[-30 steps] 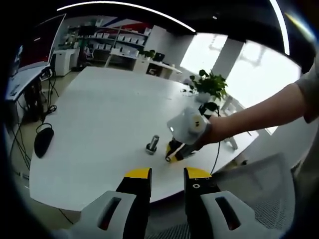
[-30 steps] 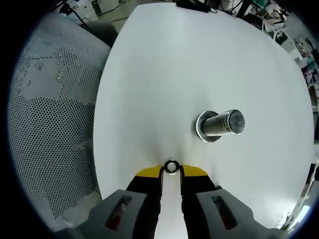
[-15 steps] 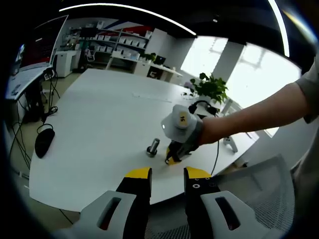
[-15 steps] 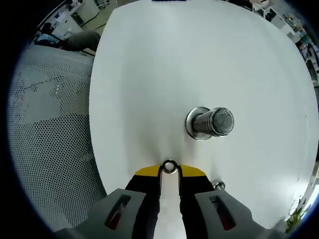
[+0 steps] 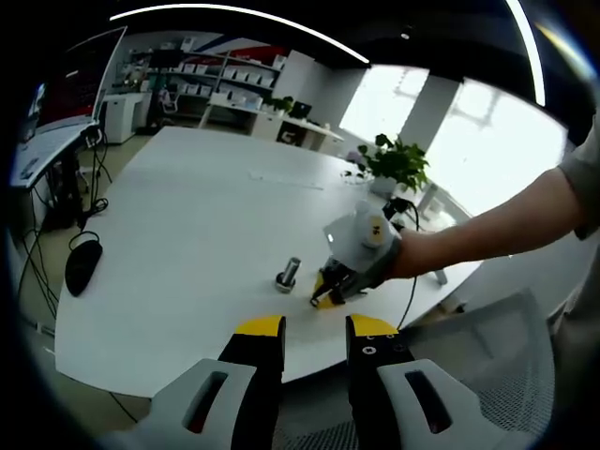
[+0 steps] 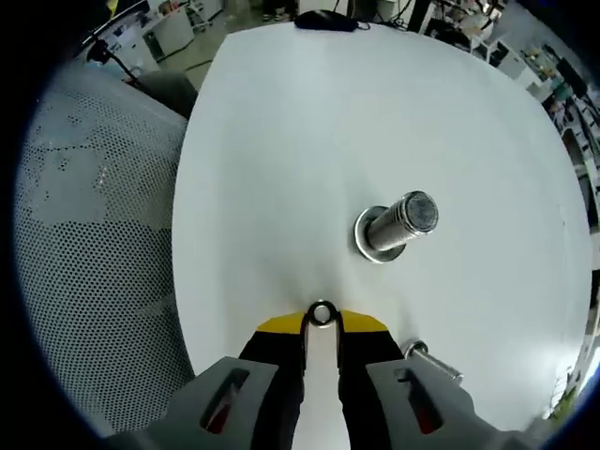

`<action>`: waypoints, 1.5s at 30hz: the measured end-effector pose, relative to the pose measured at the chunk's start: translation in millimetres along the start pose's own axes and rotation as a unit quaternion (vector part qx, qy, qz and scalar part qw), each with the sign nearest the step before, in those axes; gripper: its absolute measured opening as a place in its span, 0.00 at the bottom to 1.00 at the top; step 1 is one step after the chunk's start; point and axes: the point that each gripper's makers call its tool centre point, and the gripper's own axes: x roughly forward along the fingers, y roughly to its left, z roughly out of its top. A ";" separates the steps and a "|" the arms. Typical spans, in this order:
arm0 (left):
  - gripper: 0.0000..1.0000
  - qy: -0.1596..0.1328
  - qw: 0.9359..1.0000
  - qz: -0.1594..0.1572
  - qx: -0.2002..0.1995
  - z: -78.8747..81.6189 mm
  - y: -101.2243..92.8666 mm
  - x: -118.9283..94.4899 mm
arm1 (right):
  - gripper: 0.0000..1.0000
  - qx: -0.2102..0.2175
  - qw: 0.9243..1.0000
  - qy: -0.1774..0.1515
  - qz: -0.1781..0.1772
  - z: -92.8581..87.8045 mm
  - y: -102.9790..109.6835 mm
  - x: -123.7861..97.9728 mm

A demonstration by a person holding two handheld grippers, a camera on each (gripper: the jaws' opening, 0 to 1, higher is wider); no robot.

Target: Place the washer onto the threaded stud by aligning its center hole with the stud, sliding it down to the base, and recovering from edge contact or off-axis alignment until the washer reaches the visible bottom stop.

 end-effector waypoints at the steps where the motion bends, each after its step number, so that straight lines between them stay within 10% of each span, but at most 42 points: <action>1: 0.23 0.001 1.000 0.000 0.000 -0.4 -0.2 0.1 | 0.13 0.010 1.000 -0.006 0.004 -0.6 1.3 -0.2; 26: 0.23 0.008 1.000 -0.004 0.001 -1.8 -1.0 0.9 | 0.13 0.113 0.990 -0.069 -0.046 -47.2 -41.6 -61.6; 45: 0.23 0.011 1.000 0.003 -0.002 -3.2 1.6 0.7 | 0.13 0.084 0.988 -0.107 -0.070 -18.2 -63.6 -80.7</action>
